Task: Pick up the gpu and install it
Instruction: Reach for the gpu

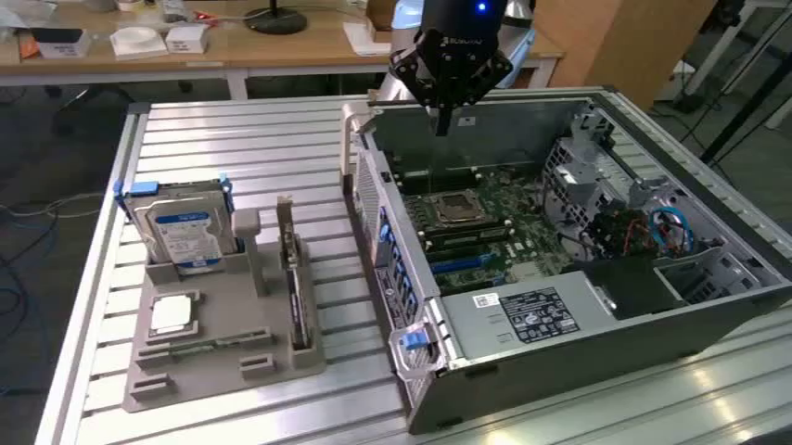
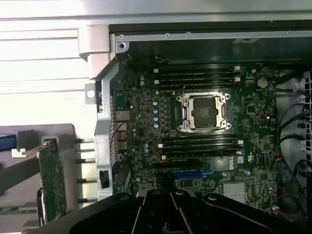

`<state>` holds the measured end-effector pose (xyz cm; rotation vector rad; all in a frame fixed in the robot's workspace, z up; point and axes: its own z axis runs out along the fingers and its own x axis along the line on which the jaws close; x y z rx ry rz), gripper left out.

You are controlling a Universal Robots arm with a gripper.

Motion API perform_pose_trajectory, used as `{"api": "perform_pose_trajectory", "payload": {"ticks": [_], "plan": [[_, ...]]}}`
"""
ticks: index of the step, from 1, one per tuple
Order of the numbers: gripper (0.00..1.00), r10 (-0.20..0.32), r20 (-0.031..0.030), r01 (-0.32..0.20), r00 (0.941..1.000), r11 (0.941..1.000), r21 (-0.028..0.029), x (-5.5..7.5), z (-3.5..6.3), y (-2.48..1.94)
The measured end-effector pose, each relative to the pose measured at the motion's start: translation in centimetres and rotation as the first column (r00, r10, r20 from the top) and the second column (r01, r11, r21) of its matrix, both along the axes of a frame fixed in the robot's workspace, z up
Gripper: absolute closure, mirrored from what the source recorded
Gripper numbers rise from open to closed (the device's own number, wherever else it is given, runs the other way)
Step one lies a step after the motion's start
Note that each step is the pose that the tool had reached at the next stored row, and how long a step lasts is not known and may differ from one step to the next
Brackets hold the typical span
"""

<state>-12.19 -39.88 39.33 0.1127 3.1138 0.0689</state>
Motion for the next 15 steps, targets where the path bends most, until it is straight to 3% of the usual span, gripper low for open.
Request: {"api": "perform_pose_trajectory", "payload": {"ticks": [15], "plan": [[0.89,0.001,0.0000,-0.001,1.0000,1.0000,0.0000,0.00,0.00,0.00]]}}
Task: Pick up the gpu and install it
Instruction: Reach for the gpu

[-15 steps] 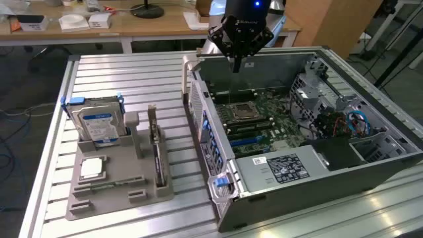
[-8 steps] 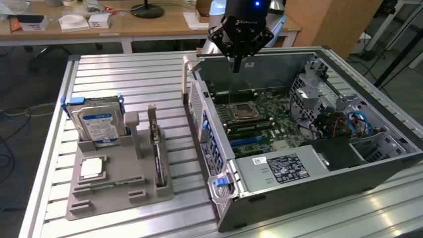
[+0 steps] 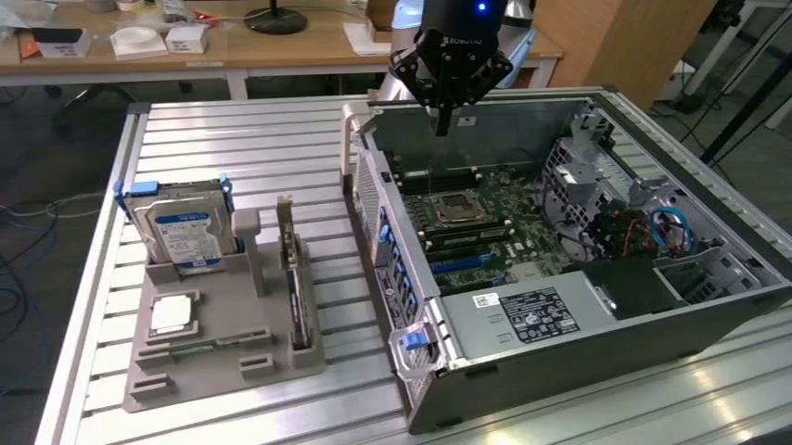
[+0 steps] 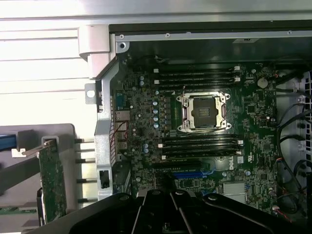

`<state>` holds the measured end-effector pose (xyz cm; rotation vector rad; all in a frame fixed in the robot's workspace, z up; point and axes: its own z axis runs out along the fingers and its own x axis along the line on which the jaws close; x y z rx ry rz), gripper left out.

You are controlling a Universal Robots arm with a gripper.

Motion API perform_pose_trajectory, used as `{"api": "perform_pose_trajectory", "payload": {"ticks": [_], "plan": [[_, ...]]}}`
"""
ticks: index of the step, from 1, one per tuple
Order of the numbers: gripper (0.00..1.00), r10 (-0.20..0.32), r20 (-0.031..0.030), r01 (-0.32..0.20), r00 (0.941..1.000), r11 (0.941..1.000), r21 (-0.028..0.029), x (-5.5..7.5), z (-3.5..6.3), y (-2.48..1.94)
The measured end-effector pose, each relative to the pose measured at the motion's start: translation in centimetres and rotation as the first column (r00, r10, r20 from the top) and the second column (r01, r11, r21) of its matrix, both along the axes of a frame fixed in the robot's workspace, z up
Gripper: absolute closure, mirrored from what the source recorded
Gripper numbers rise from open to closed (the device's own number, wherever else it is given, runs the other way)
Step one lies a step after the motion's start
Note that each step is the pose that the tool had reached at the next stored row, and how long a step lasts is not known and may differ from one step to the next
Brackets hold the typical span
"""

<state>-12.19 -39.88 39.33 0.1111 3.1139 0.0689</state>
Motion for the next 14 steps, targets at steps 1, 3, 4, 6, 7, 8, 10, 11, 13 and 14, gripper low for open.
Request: {"api": "perform_pose_trajectory", "payload": {"ticks": [1,3,4,6,7,8,10,11,13,14], "plan": [[0.89,0.000,0.0000,0.000,1.0000,1.0000,0.0000,0.0,0.00,0.00],[0.89,0.000,0.0001,0.000,1.0000,1.0000,-0.0006,-0.2,0.01,-0.01],[0.89,0.000,0.0019,0.000,1.0000,1.0000,-0.0007,-0.5,0.01,-0.05],[0.89,0.000,0.0085,0.000,1.0000,1.0000,-0.0005,-1.2,0.00,-0.12],[0.89,0.000,0.0110,0.000,0.9999,1.0000,-0.0001,-1.6,0.01,-0.16],[0.89,0.000,0.0129,0.000,0.9999,1.0000,0.0006,-2.1,0.00,-0.20],[0.89,0.000,0.0147,0.000,0.9999,1.0000,0.0008,-3.0,0.00,-0.28],[0.89,0.000,0.0150,0.000,0.9999,1.0000,0.0007,-3.4,0.01,-0.31],[0.89,0.000,0.0157,0.000,0.9999,1.0000,0.0007,-4.3,0.00,-0.38],[0.89,0.000,0.0161,0.000,0.9999,1.0000,0.0008,-4.8,0.00,-0.41]]}}
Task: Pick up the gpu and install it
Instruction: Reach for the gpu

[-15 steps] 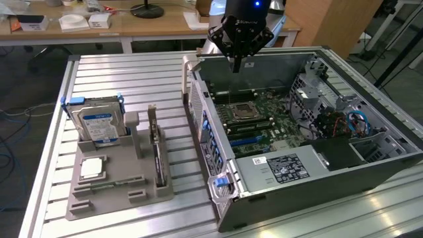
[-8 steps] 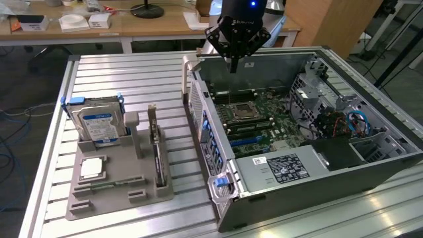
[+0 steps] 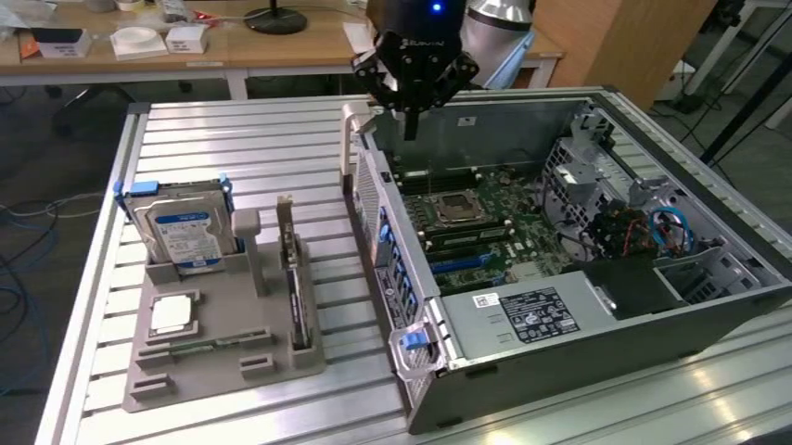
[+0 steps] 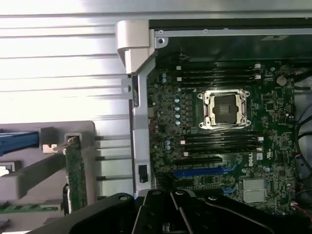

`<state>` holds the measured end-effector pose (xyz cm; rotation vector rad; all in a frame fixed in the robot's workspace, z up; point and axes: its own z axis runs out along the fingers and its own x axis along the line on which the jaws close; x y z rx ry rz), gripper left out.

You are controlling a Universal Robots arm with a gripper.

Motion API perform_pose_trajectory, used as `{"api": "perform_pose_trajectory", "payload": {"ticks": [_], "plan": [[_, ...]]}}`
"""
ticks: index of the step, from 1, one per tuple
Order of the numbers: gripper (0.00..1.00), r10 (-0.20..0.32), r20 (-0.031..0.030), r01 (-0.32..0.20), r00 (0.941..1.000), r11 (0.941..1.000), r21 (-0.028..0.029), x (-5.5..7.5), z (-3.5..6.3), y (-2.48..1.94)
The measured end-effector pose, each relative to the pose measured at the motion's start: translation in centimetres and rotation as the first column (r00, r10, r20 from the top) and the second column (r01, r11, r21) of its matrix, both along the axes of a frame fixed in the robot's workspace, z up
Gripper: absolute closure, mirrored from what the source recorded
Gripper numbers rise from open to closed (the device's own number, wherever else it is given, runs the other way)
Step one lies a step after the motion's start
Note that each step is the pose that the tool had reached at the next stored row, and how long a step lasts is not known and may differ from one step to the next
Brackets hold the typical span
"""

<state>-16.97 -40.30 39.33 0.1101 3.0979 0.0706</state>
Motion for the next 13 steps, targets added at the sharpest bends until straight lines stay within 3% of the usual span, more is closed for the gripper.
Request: {"api": "perform_pose_trajectory", "payload": {"ticks": [13], "plan": [[0.89,0.000,0.0024,0.000,1.0000,1.0000,0.0007,-5.6,0.00,-0.24]]}}
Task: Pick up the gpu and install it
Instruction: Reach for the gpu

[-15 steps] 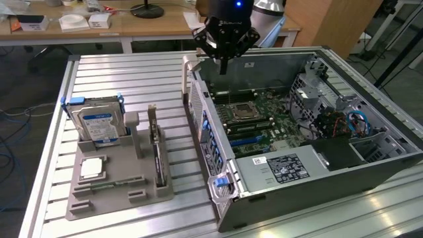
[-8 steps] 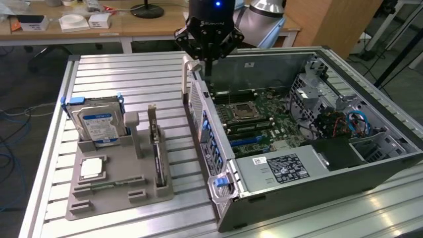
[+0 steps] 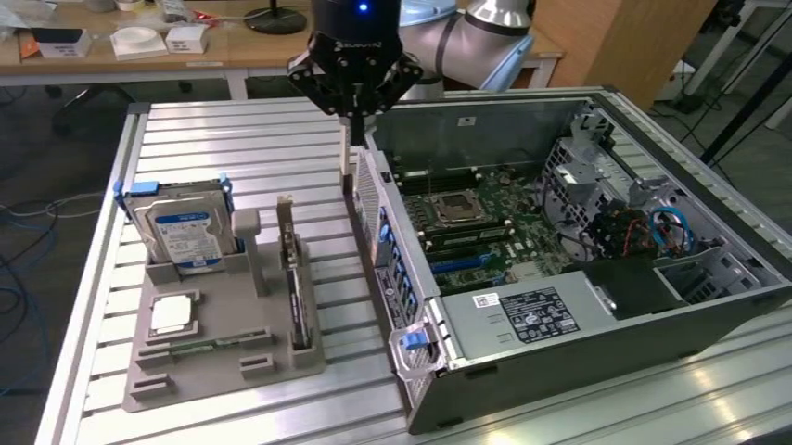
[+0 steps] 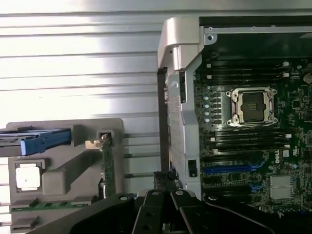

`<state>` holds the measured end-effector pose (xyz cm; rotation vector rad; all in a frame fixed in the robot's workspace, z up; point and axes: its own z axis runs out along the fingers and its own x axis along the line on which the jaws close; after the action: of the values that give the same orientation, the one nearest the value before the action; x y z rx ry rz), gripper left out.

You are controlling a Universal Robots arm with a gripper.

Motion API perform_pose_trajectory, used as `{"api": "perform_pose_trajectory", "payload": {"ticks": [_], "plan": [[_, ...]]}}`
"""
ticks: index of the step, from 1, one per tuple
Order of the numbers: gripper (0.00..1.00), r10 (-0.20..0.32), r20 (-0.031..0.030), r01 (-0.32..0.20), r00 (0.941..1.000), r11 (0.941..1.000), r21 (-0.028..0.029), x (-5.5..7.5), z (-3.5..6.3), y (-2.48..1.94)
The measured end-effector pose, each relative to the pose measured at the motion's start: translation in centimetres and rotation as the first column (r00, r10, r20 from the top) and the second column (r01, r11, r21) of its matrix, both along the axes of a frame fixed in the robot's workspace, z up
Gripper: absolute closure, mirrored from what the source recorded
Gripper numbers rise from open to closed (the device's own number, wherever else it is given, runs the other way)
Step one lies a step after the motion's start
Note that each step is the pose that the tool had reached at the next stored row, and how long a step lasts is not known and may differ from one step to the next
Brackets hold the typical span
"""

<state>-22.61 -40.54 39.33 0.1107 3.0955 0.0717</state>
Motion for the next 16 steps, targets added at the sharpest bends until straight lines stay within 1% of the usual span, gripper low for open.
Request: {"api": "perform_pose_trajectory", "payload": {"ticks": [16], "plan": [[0.89,0.000,0.0003,0.000,1.0000,1.0000,-0.0001,-7.3,-0.10,-0.02]]}}
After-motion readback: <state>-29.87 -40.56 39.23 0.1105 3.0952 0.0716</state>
